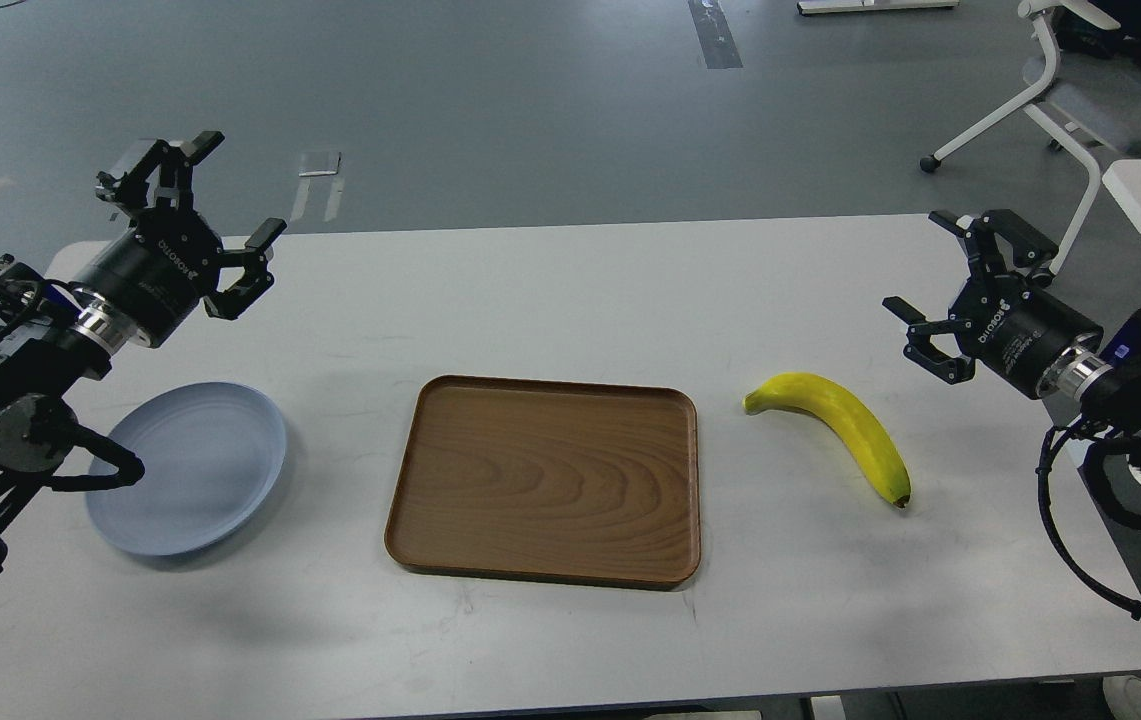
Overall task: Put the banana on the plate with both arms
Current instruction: 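Lower the left gripper toward the rim of the light blue plate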
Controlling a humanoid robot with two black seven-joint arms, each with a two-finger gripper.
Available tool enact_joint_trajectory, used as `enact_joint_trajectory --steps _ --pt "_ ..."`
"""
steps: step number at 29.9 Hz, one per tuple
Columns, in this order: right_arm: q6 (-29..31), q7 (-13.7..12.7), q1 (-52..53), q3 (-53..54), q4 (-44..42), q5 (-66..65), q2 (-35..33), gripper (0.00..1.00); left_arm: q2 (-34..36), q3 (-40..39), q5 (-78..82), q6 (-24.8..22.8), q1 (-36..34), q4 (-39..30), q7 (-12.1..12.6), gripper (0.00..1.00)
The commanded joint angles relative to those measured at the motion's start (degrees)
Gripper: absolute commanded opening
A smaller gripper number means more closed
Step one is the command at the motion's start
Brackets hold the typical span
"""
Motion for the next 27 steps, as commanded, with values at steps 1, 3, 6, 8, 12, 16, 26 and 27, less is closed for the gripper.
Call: enact_joint_trajectory --steps 1,3,6,8,12,16,26,27 --pt "0.0 0.0 -0.4 0.0 -0.3 -0.1 -0.1 1.0 -0.6 0.0 0.4 -0.5 0.4 0.0 0.0 0.99" --pt "0.0 0.0 -0.6 0.0 -0.3 -0.1 -0.1 1.0 -0.6 0.0 0.3 -0.6 0.4 0.0 0.0 0.99" --pt "0.0 0.0 -0.6 0.0 -0.3 -0.1 -0.1 1.0 -0.6 0.1 0.0 -0.8 0.4 0.1 0.4 0.99" --pt "0.0 0.0 -0.6 0.0 -0.3 -0.1 -0.1 1.0 -0.1 0.1 -0.1 -0.8 0.2 0.2 0.5 1.0" --pt "0.0 0.0 -0.6 0.0 -0.3 -0.1 0.0 1.0 1.6 0.0 -0.1 -2.3 -0.3 1.5 0.4 1.0" --pt "0.0 0.0 -0.5 0.0 -0.3 -0.2 -0.1 1.0 4.9 0.3 1.3 -2.8 -0.5 2.5 0.2 1.0" --pt "0.0 0.0 0.2 0.0 -0.6 -0.3 0.4 1.0 17.5 0.0 37.5 -2.8 -2.4 -10.6 -5.8 1.0" --pt "0.0 0.0 0.2 0.0 -0.6 -0.4 0.4 1.0 18.3 -0.1 41.2 -2.8 -2.4 -11.6 -5.8 1.0"
